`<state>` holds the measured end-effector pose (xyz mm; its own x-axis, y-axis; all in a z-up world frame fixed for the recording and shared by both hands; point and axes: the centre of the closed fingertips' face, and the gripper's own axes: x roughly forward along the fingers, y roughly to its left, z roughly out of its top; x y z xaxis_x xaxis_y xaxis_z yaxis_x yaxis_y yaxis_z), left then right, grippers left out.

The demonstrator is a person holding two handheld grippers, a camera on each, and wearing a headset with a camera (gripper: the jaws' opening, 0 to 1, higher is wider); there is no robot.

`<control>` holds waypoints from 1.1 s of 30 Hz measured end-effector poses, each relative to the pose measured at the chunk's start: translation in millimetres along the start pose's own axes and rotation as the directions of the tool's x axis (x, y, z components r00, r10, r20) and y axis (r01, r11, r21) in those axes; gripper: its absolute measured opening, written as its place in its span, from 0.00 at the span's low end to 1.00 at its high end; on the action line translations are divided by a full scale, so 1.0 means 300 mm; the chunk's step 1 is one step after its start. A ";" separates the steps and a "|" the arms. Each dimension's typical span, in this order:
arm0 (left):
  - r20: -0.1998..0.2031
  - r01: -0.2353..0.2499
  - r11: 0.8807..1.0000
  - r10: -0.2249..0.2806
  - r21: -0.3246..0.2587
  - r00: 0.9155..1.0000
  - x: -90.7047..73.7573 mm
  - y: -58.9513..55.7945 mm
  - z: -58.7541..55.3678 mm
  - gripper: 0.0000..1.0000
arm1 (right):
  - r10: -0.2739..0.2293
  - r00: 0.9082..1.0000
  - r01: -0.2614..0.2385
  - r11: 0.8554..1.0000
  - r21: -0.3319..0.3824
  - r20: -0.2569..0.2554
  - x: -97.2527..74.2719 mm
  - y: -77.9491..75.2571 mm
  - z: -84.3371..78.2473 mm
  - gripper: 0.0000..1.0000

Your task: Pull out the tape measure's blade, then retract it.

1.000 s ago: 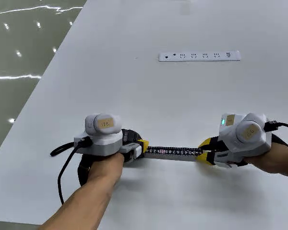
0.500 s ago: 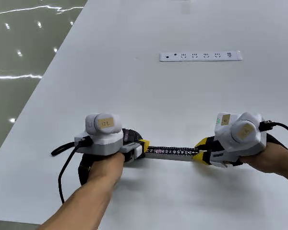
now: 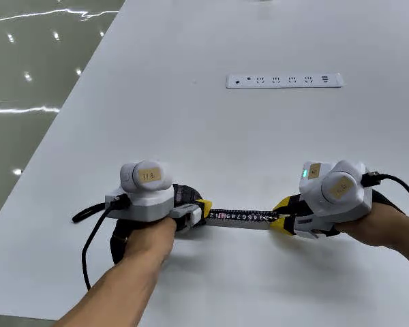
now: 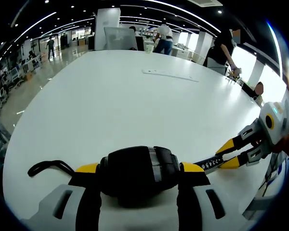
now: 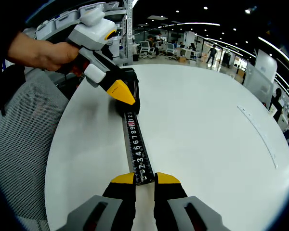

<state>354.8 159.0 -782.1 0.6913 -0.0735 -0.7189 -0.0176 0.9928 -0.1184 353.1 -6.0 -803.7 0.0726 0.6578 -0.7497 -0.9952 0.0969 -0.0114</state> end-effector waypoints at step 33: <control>-0.003 0.005 1.000 -0.005 -0.011 1.000 0.001 0.005 -0.002 0.59 | 0.021 0.999 -0.021 1.000 -0.013 0.026 0.071 0.020 0.088 0.10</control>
<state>354.7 160.4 -782.9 0.6894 -0.0788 -0.7200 -0.0220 0.9913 -0.1295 350.4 28.3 -802.5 0.0534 0.6791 -0.7321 -0.9973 0.0735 -0.0046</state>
